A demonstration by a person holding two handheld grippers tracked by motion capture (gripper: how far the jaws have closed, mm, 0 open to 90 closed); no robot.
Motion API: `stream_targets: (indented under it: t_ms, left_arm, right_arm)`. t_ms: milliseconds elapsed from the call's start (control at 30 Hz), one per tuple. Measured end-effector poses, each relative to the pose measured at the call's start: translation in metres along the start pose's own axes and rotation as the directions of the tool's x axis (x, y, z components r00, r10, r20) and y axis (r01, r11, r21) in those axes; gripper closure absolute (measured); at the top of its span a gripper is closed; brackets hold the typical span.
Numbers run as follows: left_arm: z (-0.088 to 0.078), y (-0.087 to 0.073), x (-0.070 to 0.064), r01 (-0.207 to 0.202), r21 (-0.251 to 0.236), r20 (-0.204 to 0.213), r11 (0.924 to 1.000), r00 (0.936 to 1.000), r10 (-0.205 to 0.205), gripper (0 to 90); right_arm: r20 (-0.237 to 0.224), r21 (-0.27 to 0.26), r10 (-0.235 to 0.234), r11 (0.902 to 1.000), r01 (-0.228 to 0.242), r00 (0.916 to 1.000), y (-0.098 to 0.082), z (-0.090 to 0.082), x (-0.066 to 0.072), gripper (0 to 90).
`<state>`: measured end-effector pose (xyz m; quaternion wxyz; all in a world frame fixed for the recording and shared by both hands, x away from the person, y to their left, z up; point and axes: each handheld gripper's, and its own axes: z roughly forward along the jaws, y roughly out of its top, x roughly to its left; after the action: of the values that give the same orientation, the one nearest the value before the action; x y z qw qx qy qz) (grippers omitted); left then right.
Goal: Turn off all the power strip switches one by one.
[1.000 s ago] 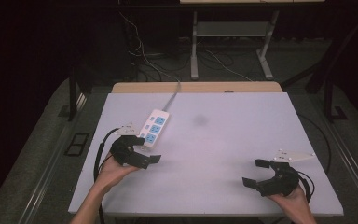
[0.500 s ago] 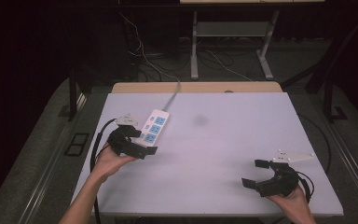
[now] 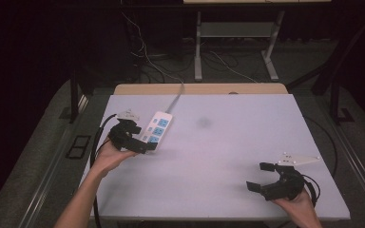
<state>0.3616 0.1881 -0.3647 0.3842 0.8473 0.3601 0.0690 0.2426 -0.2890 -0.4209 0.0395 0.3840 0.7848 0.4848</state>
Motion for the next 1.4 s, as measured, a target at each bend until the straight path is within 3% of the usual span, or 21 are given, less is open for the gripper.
stream_targets:
  t_ms: [433,567,1400]
  left_arm:
    - [0.003,0.005,0.018,0.014,0.028,-0.028,0.9995,0.9995,-0.013,5.6]
    - [0.002,0.005,0.022,0.022,0.021,-0.024,0.9995,0.9995,-0.021,14.5]
    - [0.010,0.004,0.043,0.052,0.026,-0.092,0.9983,0.9945,-0.050,65.7]
  right_arm:
    - [0.000,0.001,0.000,1.0000,0.000,1.0000,0.000,0.000,0.000,0.5]
    - [-0.001,0.001,-0.003,1.0000,0.003,1.0000,0.000,0.000,0.000,0.5]
    - [-0.006,0.006,-0.008,1.0000,0.008,0.9999,0.000,0.001,0.002,0.5]
